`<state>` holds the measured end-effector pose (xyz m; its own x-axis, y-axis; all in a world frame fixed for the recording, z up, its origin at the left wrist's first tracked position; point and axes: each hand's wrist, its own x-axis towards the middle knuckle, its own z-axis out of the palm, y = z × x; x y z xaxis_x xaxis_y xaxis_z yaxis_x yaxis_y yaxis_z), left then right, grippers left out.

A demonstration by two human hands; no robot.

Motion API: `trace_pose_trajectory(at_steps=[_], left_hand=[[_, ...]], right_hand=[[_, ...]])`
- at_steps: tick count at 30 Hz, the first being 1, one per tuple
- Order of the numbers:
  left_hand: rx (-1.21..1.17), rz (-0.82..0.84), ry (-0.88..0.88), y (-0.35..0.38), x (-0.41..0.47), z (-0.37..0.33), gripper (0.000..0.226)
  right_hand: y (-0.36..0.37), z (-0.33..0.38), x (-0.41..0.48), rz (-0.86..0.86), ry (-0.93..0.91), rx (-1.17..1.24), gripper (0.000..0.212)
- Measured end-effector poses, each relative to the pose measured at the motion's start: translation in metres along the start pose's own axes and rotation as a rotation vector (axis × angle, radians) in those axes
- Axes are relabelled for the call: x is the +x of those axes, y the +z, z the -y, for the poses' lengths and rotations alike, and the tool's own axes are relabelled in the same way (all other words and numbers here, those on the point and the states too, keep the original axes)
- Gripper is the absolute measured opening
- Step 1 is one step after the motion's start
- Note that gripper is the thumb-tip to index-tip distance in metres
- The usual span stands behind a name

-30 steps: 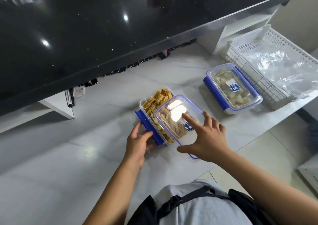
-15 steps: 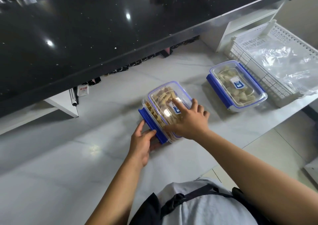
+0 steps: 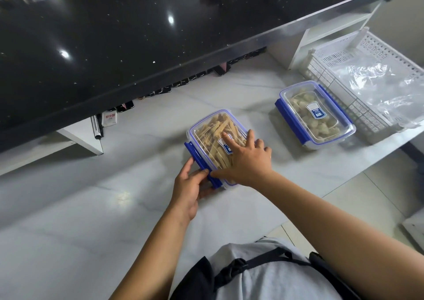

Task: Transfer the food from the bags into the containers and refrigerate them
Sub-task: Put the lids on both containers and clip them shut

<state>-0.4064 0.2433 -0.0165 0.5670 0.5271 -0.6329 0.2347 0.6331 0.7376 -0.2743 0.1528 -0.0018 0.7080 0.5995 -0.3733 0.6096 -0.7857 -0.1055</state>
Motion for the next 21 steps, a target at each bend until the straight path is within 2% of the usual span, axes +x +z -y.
trace_pose_trajectory(at_steps=[2, 7, 9, 18, 21], left_hand=[[-0.009, -0.012, 0.003, 0.002, 0.003, -0.004, 0.063], [0.049, 0.0, 0.018, 0.008, 0.004, -0.006, 0.065], [0.104, -0.028, 0.066, 0.007, 0.003, -0.001, 0.066], [0.419, -0.119, 0.224, -0.011, -0.01, 0.015, 0.067], [0.43, -0.122, 0.234, -0.011, -0.01, 0.015, 0.067]], right_hand=[[-0.007, -0.002, 0.005, 0.022, -0.011, -0.009, 0.11], [-0.025, -0.015, 0.006, 0.051, -0.11, -0.039, 0.074], [-0.025, -0.016, -0.003, 0.039, -0.14, -0.053, 0.066], [-0.006, -0.014, -0.047, -0.014, -0.189, -0.075, 0.06], [-0.005, -0.026, -0.039, -0.047, -0.167, 0.085, 0.057]])
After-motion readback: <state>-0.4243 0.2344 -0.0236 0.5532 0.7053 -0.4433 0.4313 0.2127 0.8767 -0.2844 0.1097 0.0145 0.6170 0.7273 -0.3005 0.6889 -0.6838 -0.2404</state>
